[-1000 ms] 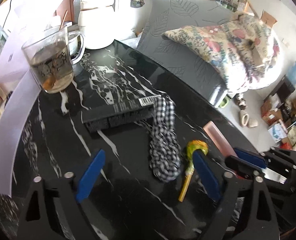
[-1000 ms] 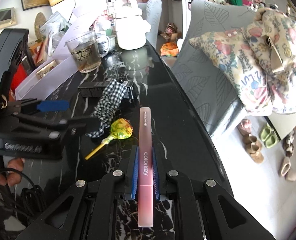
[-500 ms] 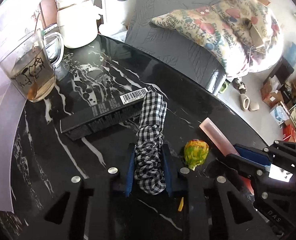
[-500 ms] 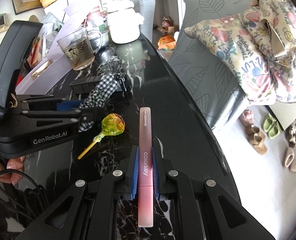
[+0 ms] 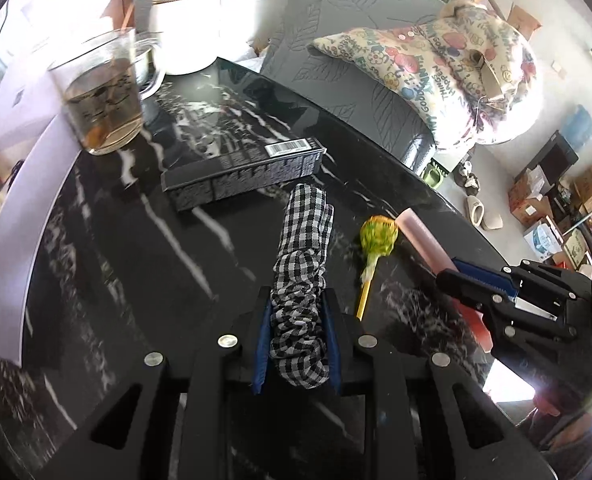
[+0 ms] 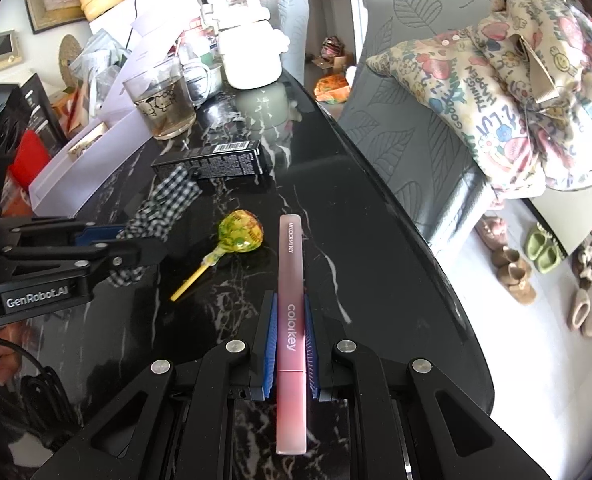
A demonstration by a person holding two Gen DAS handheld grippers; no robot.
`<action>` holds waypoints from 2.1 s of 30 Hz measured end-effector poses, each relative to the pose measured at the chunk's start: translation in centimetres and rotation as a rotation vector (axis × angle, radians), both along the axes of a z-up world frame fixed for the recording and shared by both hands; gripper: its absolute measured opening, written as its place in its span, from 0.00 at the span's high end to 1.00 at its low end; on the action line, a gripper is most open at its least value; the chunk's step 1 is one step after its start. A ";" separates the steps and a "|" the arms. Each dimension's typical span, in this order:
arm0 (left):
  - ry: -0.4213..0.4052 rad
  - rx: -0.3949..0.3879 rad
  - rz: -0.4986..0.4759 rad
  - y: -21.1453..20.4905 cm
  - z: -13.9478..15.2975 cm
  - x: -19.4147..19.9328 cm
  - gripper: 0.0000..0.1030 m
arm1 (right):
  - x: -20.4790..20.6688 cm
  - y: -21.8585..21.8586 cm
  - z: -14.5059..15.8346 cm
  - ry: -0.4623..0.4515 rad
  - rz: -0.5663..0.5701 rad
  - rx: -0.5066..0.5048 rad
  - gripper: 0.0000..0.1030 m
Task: Organize rigid objects
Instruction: 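Carry the scrunchie with the left tool while the right tool carries the tube toward the white box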
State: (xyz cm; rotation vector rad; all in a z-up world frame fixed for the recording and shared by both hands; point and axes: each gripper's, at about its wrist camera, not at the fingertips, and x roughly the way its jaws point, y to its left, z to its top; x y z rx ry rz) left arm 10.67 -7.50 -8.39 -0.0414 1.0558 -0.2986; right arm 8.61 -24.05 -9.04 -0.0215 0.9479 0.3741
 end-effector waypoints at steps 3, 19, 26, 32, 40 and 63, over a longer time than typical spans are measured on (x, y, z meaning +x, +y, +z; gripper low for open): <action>0.005 -0.020 0.014 0.7 0.1 -0.9 0.77 | -0.5 0.1 0.4 -0.012 -0.004 0.002 0.87; -0.046 -0.034 0.138 6.0 1.6 -5.7 0.77 | -3.1 4.4 2.3 -0.059 0.094 0.022 0.87; -0.071 -0.026 0.205 8.7 2.3 -8.0 0.77 | -4.1 7.5 2.4 -0.064 0.177 0.035 0.87; -0.094 -0.028 0.269 11.3 2.7 -10.2 0.77 | -5.4 10.2 2.9 -0.079 0.249 0.038 0.87; -0.115 -0.033 0.342 14.2 2.8 -13.6 0.77 | -7.6 13.6 3.4 -0.095 0.337 0.033 0.87; -0.161 -0.047 0.487 19.9 3.5 -20.2 0.77 | -13.7 21.7 4.6 -0.132 0.557 0.048 0.87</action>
